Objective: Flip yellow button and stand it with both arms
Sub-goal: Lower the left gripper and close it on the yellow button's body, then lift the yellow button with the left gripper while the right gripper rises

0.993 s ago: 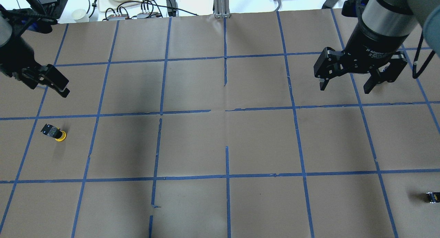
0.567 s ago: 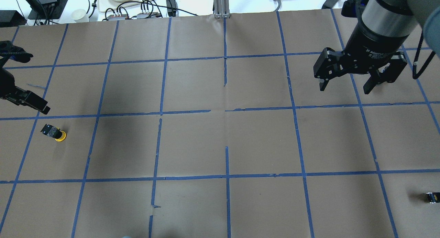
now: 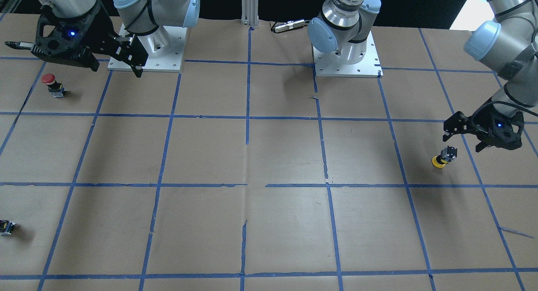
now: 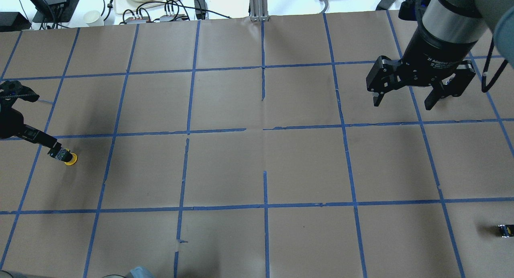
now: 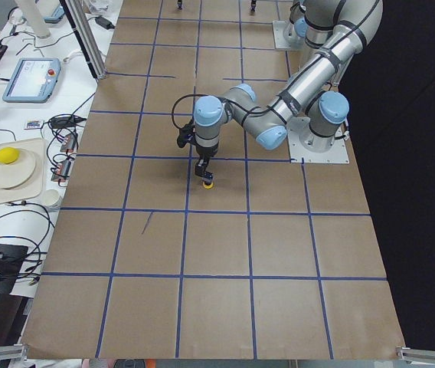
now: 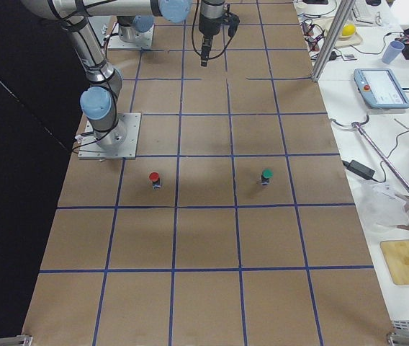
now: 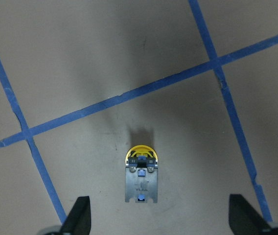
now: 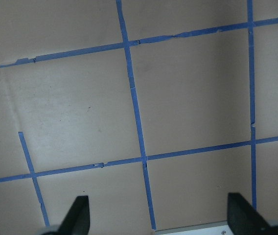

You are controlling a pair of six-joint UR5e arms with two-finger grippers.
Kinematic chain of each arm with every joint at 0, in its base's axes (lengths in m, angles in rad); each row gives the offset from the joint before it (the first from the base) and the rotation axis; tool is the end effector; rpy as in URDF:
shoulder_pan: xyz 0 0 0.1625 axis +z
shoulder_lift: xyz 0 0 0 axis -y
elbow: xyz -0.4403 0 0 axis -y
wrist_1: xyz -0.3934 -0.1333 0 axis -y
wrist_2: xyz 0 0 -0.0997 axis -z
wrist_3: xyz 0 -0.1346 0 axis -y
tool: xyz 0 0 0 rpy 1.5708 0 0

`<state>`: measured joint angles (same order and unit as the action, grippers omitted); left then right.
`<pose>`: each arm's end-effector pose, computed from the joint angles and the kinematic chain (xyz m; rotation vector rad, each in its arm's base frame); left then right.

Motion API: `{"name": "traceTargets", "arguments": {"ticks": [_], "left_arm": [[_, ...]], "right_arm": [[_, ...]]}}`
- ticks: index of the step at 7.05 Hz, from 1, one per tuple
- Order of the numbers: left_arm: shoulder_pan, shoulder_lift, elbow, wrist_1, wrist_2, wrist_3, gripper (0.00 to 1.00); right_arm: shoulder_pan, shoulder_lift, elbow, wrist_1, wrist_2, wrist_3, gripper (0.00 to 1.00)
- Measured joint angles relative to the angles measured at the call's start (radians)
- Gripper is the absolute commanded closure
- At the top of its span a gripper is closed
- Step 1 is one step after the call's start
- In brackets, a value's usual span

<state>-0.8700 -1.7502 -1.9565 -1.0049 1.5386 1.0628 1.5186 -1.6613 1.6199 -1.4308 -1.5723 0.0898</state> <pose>0.2241 -0.4790 0.2506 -0.5619 -3.0705 0.0396 0.1100 -0.4456 0.4735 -0.2222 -3.1265 -0.1546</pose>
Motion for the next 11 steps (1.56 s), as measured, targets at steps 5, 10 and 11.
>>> {"name": "traceTargets", "arguments": {"ticks": [5,10,11], "left_arm": [[0.003,-0.028,-0.080,0.133,0.001,0.015,0.02],[0.003,-0.078,-0.072,0.171,0.005,0.065,0.70],[0.003,-0.078,-0.072,0.173,0.006,0.071,0.82]], "right_arm": [[-0.001,0.000,0.004,-0.006,0.001,0.001,0.00],[-0.002,0.006,0.008,-0.015,-0.004,0.009,0.00],[-0.002,0.007,0.008,-0.015,-0.004,0.009,0.00]]}}
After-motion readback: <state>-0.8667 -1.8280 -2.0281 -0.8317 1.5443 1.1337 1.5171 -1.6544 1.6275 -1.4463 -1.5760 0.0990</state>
